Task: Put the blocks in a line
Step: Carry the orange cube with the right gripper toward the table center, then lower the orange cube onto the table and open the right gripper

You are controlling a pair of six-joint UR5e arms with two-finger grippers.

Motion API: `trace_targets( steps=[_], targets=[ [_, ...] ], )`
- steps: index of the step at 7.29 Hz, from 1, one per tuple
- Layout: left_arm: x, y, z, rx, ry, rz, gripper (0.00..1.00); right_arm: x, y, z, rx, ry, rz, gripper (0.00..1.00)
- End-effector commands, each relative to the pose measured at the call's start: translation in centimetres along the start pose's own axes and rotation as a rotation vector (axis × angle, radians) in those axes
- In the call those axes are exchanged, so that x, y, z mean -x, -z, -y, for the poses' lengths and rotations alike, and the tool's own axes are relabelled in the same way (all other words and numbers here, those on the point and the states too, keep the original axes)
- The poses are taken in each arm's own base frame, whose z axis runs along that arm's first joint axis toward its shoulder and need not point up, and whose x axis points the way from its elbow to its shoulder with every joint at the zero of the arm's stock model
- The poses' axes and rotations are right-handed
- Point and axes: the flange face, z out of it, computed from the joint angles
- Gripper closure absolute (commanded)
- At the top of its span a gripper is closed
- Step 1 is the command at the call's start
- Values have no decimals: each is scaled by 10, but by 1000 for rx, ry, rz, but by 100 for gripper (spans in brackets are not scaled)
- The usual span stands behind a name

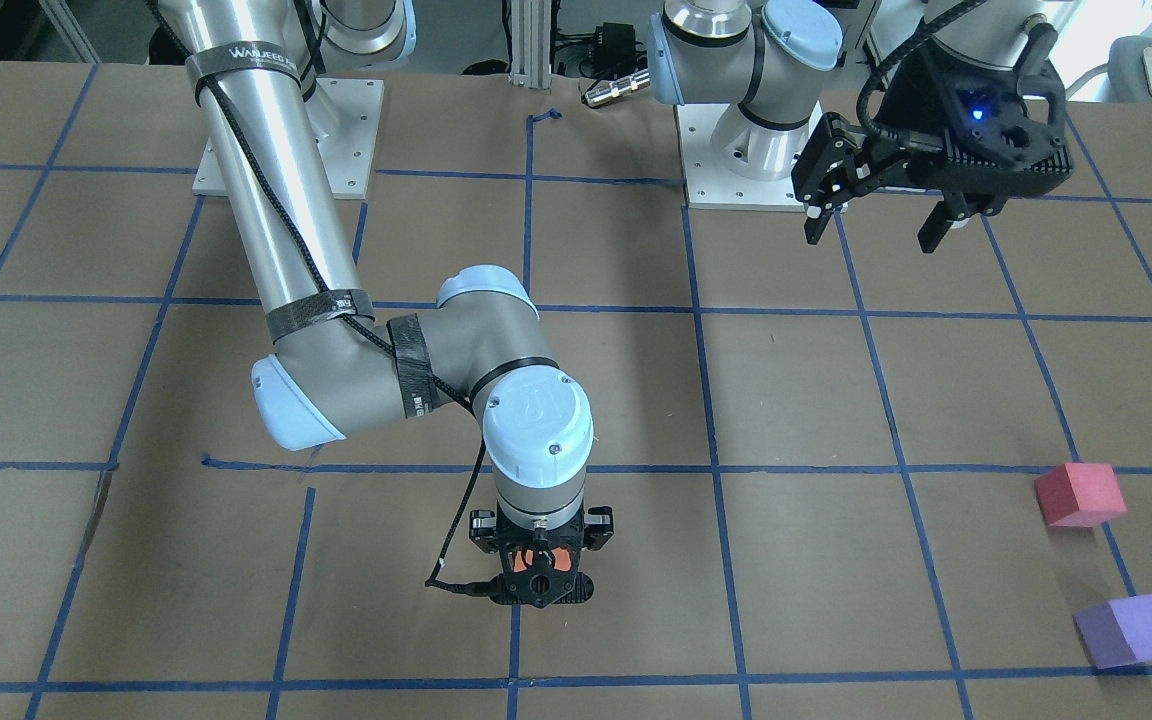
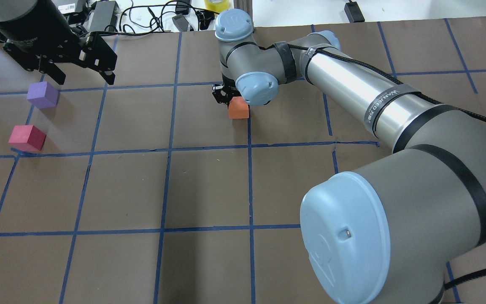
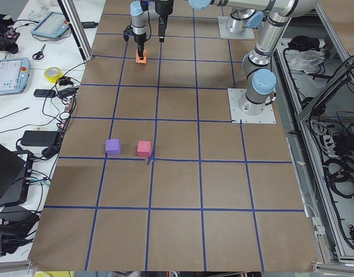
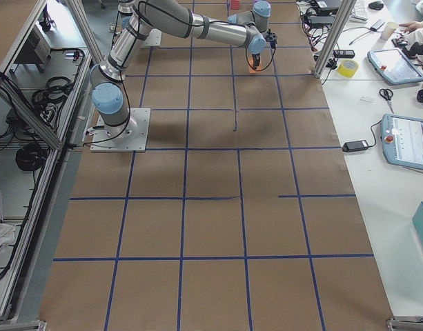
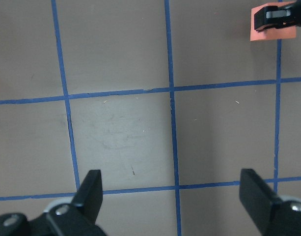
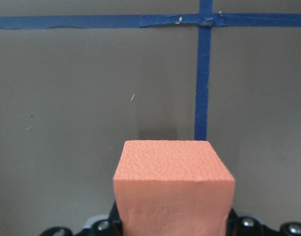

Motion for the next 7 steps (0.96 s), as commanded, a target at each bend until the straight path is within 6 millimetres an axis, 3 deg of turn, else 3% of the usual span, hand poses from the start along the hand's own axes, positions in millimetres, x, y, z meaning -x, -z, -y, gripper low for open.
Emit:
trace_targets(
  steps=[1, 3, 7],
  targets=[
    [0, -2, 1, 3, -2, 1, 0, -2, -3, -1, 9, 2, -5, 58],
    [-3, -17, 11, 24, -5, -4, 0, -1, -2, -1, 11, 4, 3, 56],
    [2, -15, 13, 19, 4, -11, 0, 1, -5, -2, 15, 5, 14, 49]
  ],
)
